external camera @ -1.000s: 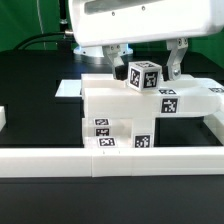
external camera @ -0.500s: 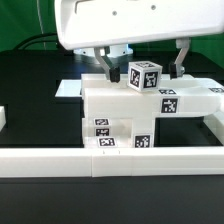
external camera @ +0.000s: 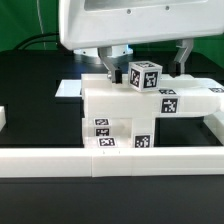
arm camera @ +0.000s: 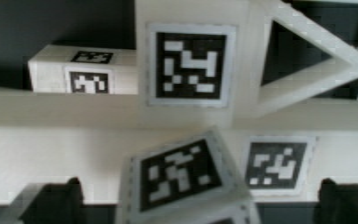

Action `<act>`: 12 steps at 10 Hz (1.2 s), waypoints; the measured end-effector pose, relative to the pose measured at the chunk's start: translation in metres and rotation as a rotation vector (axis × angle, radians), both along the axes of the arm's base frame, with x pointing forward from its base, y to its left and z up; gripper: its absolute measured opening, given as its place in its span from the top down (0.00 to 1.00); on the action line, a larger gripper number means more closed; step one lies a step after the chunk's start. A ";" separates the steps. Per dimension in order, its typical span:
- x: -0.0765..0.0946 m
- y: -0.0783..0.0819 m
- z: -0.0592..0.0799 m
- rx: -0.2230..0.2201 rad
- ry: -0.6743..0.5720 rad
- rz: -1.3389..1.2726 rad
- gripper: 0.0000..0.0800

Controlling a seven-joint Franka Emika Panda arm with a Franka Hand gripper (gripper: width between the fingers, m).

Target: Assemble chair

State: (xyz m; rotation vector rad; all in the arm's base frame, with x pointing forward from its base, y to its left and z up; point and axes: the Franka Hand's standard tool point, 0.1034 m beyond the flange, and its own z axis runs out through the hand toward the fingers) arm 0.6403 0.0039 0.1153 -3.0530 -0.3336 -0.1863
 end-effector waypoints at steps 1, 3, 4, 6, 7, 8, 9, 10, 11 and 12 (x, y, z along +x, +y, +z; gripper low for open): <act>0.000 -0.001 0.000 -0.005 -0.003 0.036 0.19; 0.000 -0.003 0.000 -0.014 -0.010 0.111 0.19; 0.000 -0.003 0.000 -0.013 -0.009 0.103 0.19; 0.000 -0.003 0.000 -0.013 -0.009 0.103 0.34; 0.000 -0.003 0.000 -0.013 -0.009 0.103 0.61; 0.000 -0.003 0.000 -0.013 -0.009 0.103 0.65; 0.000 -0.003 0.000 -0.009 -0.007 0.075 0.65; 0.000 -0.003 0.000 -0.007 -0.006 0.062 0.65; 0.000 -0.002 0.000 0.008 0.001 -0.050 0.65; 0.001 -0.003 -0.001 0.016 -0.005 -0.144 0.65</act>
Offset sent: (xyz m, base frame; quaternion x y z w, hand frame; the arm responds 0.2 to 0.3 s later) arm 0.0000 0.0000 0.0000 0.0000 0.0000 0.0000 1.0000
